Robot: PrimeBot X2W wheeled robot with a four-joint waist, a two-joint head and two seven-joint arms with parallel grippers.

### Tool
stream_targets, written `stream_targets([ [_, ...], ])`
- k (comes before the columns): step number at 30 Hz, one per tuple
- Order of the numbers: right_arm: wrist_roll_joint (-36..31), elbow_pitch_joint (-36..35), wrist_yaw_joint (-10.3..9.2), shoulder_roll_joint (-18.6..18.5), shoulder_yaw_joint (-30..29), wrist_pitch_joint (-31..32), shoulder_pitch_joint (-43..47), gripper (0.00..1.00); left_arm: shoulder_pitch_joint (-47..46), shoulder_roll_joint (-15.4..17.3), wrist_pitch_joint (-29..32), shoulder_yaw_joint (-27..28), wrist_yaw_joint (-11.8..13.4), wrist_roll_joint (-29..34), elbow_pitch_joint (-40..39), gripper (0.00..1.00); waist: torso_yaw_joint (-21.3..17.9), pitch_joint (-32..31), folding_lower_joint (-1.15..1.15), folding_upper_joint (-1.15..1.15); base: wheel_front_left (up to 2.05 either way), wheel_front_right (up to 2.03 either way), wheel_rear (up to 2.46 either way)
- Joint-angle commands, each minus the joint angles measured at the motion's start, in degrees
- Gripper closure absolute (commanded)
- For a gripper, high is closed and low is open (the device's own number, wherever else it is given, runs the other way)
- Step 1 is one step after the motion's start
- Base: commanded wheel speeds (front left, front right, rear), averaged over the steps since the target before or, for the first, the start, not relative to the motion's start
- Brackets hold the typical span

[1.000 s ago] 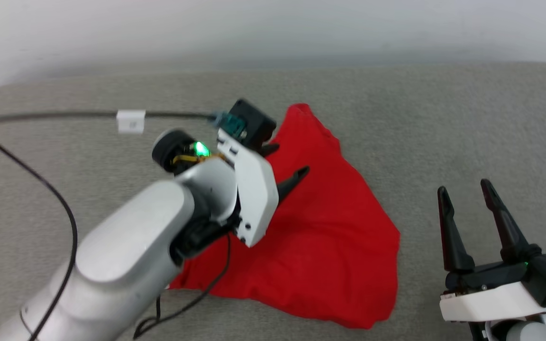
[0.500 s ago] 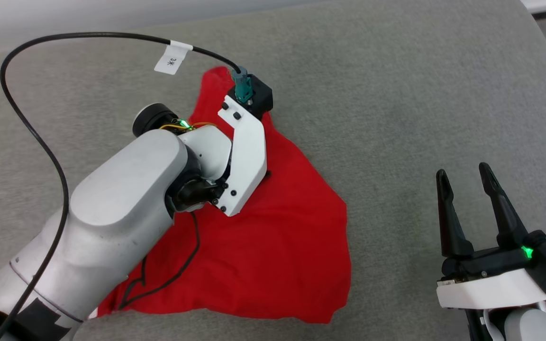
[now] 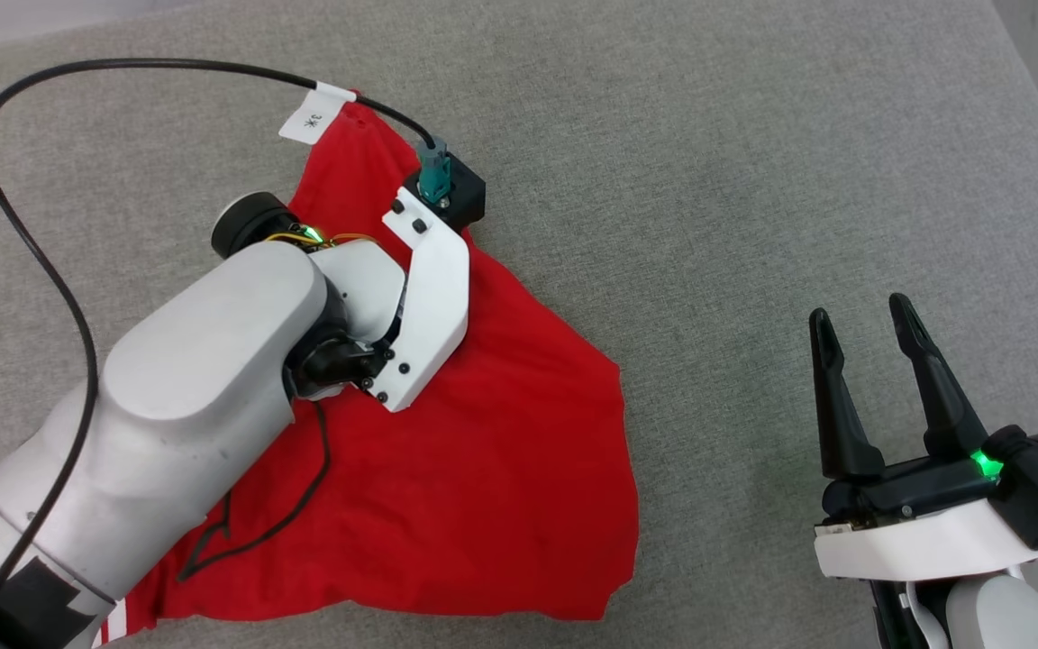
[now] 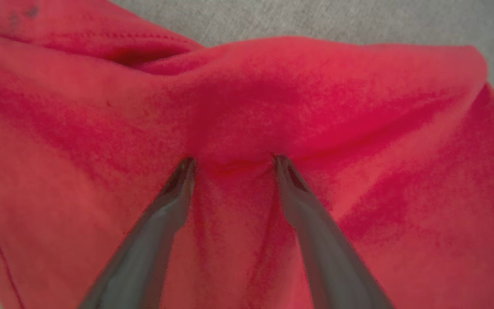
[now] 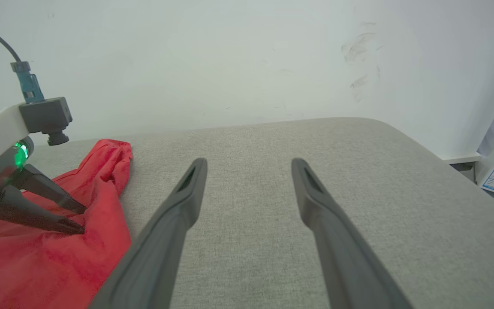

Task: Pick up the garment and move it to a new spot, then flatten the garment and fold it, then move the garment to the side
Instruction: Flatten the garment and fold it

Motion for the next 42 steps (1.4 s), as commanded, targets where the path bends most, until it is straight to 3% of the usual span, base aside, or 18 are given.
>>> stream_targets([
  [1,0.2,-0.1,-0.04,0.1,0.1,-0.1,-0.7,0.0,2.5,0.9,0.7,-1.9,0.0,-0.4,1.0,1.0,-0.3,0.3,0.0,0.0,0.0,0.0,0.0],
  [7,0.1,0.6,-0.04,0.1,-0.1,-0.1,0.0,0.0,0.4,0.3,-7.3,1.1,0.0,-1.3,0.9,1.0,-0.2,-0.6,0.0,0.0,0.0,0.0,0.0],
  [16,-1.2,0.9,-0.04,0.1,0.2,-0.1,0.5,0.0,-4.9,-1.6,-21.8,8.6,2.4,-0.3,7.1,1.0,1.5,-3.4,0.0,0.0,0.0,0.0,0.0],
  [27,-2.6,0.9,-0.04,0.1,0.5,-0.1,1.2,0.0,-8.1,3.4,-32.5,12.4,5.4,3.1,16.1,1.0,4.4,-4.3,0.0,0.0,0.0,0.0,0.0],
  [35,-3.6,1.2,-0.04,0.1,0.5,-0.1,1.1,0.0,-5.2,5.0,-34.2,10.0,5.5,5.6,20.0,1.0,6.8,-4.6,0.0,0.0,0.0,0.0,0.0],
  [36,-3.7,1.2,-0.04,0.1,0.5,-0.1,1.0,0.0,-4.8,4.8,-34.5,9.4,5.4,6.2,20.3,0.18,7.1,-4.6,0.0,0.0,0.0,0.0,0.0],
  [37,-3.6,1.2,-0.04,0.1,0.5,-0.1,1.0,0.0,-4.4,4.5,-35.0,9.2,5.4,6.4,20.6,0.0,7.4,-4.7,0.0,0.0,0.0,0.0,0.0],
  [42,-4.2,1.3,-0.04,0.1,0.1,-0.1,0.7,0.0,-2.4,2.1,-40.7,10.0,5.2,5.4,20.9,0.0,9.0,-5.5,0.0,0.0,0.0,0.0,0.0],
])
